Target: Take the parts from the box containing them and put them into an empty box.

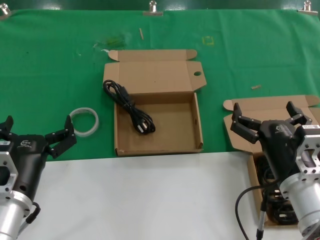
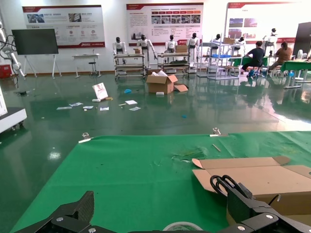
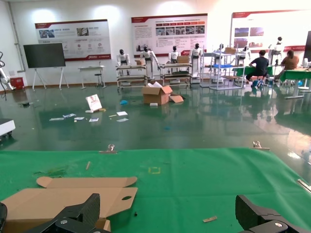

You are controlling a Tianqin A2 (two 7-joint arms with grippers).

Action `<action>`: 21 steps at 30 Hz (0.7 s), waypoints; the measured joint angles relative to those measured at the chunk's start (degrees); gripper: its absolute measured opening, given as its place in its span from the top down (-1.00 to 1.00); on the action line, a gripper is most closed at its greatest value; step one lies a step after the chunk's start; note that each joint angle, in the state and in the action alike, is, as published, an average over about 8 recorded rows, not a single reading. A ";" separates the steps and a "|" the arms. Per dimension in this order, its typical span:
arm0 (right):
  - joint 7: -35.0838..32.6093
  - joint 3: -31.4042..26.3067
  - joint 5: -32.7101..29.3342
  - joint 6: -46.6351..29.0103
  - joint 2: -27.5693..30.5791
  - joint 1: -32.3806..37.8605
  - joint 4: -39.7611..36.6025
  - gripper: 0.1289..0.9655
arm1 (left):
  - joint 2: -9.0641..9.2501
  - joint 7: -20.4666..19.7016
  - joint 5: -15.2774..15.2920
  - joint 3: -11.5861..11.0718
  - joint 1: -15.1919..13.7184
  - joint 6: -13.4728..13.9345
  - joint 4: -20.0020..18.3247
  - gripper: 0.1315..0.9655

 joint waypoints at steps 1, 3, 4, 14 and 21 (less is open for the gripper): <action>0.00 0.00 0.00 0.00 0.00 0.00 0.00 -1.00 | 0.00 0.00 0.00 0.00 0.00 0.00 0.00 -1.00; 0.00 0.00 0.00 0.00 0.00 0.00 0.00 -1.00 | 0.00 0.00 0.00 0.00 0.00 0.00 0.00 -1.00; 0.00 0.00 0.00 0.00 0.00 0.00 0.00 -1.00 | 0.00 0.00 0.00 0.00 0.00 0.00 0.00 -1.00; 0.00 0.00 0.00 0.00 0.00 0.00 0.00 -1.00 | 0.00 0.00 0.00 0.00 0.00 0.00 0.00 -1.00; 0.00 0.00 0.00 0.00 0.00 0.00 0.00 -1.00 | 0.00 0.00 0.00 0.00 0.00 0.00 0.00 -1.00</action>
